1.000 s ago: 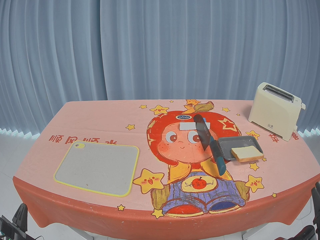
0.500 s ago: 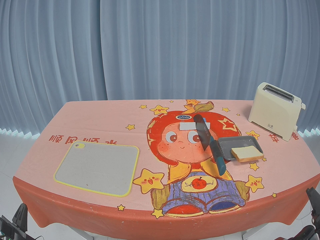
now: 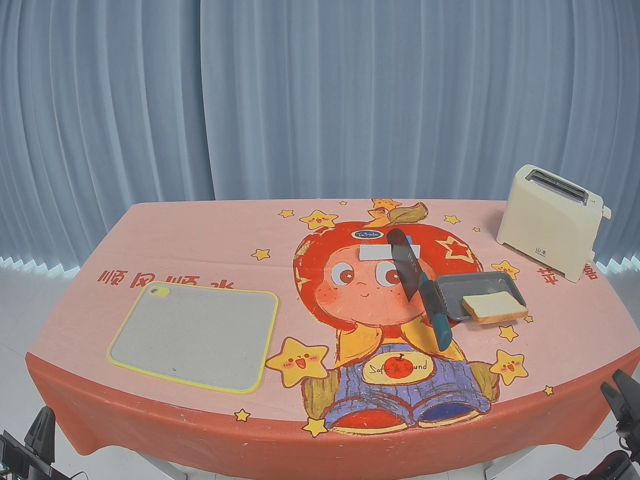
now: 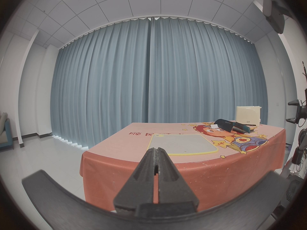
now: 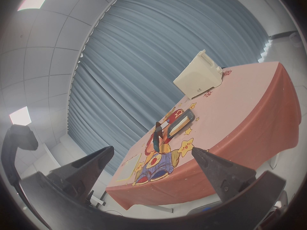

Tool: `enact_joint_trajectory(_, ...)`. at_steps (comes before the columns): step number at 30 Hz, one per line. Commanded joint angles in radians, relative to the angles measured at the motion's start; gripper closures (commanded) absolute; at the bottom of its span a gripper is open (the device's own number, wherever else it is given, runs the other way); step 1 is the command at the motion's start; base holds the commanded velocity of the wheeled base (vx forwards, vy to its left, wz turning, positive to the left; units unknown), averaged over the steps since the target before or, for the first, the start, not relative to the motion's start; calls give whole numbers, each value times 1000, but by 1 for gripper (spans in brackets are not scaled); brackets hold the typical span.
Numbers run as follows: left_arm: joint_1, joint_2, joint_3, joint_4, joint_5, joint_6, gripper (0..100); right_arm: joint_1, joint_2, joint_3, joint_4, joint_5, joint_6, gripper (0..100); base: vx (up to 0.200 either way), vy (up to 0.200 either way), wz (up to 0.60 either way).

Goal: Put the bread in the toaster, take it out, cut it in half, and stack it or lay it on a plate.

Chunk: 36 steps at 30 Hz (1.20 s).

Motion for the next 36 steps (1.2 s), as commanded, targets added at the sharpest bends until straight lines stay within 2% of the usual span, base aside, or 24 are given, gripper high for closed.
enact_joint_trajectory(1,0,-6,18,-1,0,0,100,0,29,-12,0,8,18,0,0,0,0)
enact_joint_trajectory(2,0,-6,18,-1,0,0,100,8,42,-14,-1,11,39,0,0,0,0)
enact_joint_trajectory(5,0,-6,18,-1,0,0,100,16,50,-12,-1,16,53,0,0,0,0)
enact_joint_trajectory(21,0,-6,18,-1,0,0,100,32,147,-52,-8,16,67,0,0,0,0)
enact_joint_trajectory(30,0,-6,18,-1,0,0,100,29,220,-49,-80,14,68,0,0,0,0)
enact_joint_trajectory(36,0,-6,18,-1,0,0,100,36,231,-52,-86,16,128,0,0,0,0)
